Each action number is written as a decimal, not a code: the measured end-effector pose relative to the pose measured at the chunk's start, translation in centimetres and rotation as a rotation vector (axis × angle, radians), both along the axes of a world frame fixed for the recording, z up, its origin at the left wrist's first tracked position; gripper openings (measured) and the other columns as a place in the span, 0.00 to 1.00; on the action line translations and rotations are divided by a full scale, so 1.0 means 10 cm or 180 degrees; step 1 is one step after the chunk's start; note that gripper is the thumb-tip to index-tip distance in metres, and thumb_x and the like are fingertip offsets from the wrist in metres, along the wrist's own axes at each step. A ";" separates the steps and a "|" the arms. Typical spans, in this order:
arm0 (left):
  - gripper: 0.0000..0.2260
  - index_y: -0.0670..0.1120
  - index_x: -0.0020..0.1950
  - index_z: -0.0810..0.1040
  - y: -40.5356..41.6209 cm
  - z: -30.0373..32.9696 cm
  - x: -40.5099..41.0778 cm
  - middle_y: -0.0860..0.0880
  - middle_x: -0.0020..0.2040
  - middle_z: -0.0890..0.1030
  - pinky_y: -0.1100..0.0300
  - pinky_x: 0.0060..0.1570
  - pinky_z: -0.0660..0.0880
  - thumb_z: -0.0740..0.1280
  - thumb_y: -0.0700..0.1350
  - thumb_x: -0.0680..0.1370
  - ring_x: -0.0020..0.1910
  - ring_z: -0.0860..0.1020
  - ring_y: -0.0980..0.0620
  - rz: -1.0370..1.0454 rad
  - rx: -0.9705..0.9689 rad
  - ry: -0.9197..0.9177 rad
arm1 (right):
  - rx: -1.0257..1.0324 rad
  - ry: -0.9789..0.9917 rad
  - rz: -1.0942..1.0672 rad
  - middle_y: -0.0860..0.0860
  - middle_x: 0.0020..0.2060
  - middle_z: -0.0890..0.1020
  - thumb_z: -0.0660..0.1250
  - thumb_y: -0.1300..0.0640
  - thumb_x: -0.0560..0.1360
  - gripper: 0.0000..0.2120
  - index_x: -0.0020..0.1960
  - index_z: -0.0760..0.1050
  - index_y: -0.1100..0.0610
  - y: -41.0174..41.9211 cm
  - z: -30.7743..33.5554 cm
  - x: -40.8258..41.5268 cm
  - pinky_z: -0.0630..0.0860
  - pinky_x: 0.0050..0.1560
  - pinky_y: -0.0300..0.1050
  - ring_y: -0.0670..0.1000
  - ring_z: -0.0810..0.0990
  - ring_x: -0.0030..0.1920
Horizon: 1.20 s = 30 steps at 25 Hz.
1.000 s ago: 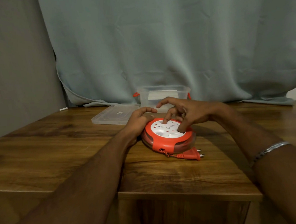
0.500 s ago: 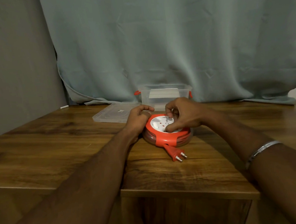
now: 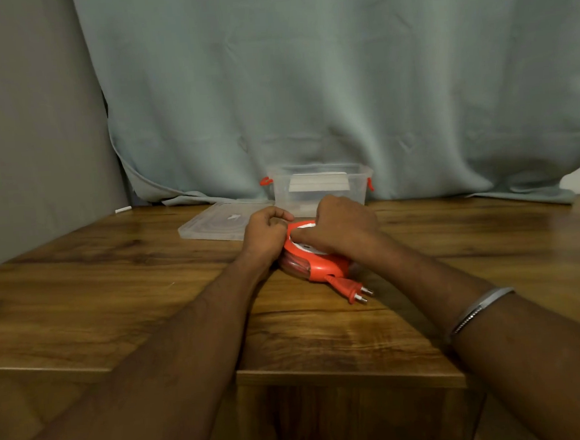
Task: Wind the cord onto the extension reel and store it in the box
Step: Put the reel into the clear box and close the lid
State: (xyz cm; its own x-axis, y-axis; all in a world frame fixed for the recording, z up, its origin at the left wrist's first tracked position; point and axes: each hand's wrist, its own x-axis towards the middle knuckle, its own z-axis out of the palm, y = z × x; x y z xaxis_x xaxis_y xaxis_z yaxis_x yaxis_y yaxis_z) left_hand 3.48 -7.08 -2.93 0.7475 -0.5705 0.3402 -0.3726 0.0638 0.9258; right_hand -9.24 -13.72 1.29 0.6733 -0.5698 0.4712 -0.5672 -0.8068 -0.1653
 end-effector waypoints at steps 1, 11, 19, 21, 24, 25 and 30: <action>0.11 0.44 0.47 0.82 0.00 0.00 0.00 0.40 0.42 0.83 0.55 0.38 0.76 0.61 0.34 0.77 0.36 0.78 0.47 -0.0024 0.0004 -0.0059 | -0.0026 -0.0040 -0.0013 0.52 0.49 0.78 0.69 0.33 0.72 0.26 0.55 0.76 0.55 0.02 -0.01 0.02 0.67 0.45 0.46 0.56 0.79 0.54; 0.09 0.51 0.49 0.83 0.05 0.01 -0.10 0.43 0.45 0.86 0.51 0.45 0.80 0.64 0.43 0.78 0.42 0.82 0.47 -0.0584 0.0607 -0.0692 | 0.0467 -0.1198 0.0001 0.48 0.27 0.79 0.74 0.44 0.70 0.17 0.32 0.78 0.56 -0.54 0.12 -0.30 0.69 0.37 0.43 0.51 0.81 0.35; 0.08 0.51 0.52 0.83 0.32 -0.04 -0.50 0.44 0.45 0.86 0.59 0.38 0.77 0.64 0.45 0.81 0.38 0.82 0.52 -0.1030 0.0907 -0.0913 | 0.0597 -0.1235 -0.0065 0.47 0.33 0.82 0.76 0.47 0.72 0.14 0.33 0.78 0.52 -0.75 -0.02 -0.34 0.78 0.42 0.46 0.52 0.83 0.39; 0.07 0.51 0.52 0.84 0.30 -0.07 -0.49 0.48 0.45 0.86 0.57 0.46 0.80 0.66 0.44 0.79 0.43 0.84 0.52 -0.0887 0.0715 -0.0831 | 0.0707 -0.1391 -0.0088 0.47 0.32 0.82 0.75 0.47 0.71 0.13 0.33 0.78 0.51 -0.75 -0.10 -0.34 0.76 0.41 0.45 0.52 0.83 0.39; 0.05 0.50 0.53 0.82 -0.10 0.00 -0.17 0.51 0.49 0.85 0.55 0.51 0.80 0.68 0.43 0.79 0.49 0.83 0.51 -0.0276 0.0129 -0.0505 | 0.0906 -0.2160 -0.0158 0.48 0.36 0.84 0.74 0.44 0.70 0.10 0.43 0.81 0.50 -1.07 -0.07 -0.15 0.80 0.43 0.48 0.52 0.84 0.40; 0.06 0.49 0.55 0.81 -0.13 0.05 -0.08 0.50 0.52 0.85 0.55 0.52 0.79 0.69 0.43 0.79 0.51 0.82 0.50 -0.0019 -0.0098 -0.0345 | 0.1011 -0.2385 -0.0173 0.48 0.40 0.84 0.75 0.45 0.70 0.11 0.48 0.81 0.50 -1.09 -0.05 -0.15 0.80 0.46 0.49 0.52 0.84 0.43; 0.21 0.51 0.72 0.71 -0.42 0.30 0.38 0.48 0.66 0.76 0.55 0.65 0.72 0.69 0.46 0.79 0.65 0.74 0.49 0.0536 -0.0426 -0.0087 | 0.1543 -0.2640 -0.0503 0.55 0.69 0.77 0.76 0.45 0.73 0.35 0.75 0.69 0.55 -1.42 -0.04 0.02 0.74 0.67 0.52 0.57 0.77 0.67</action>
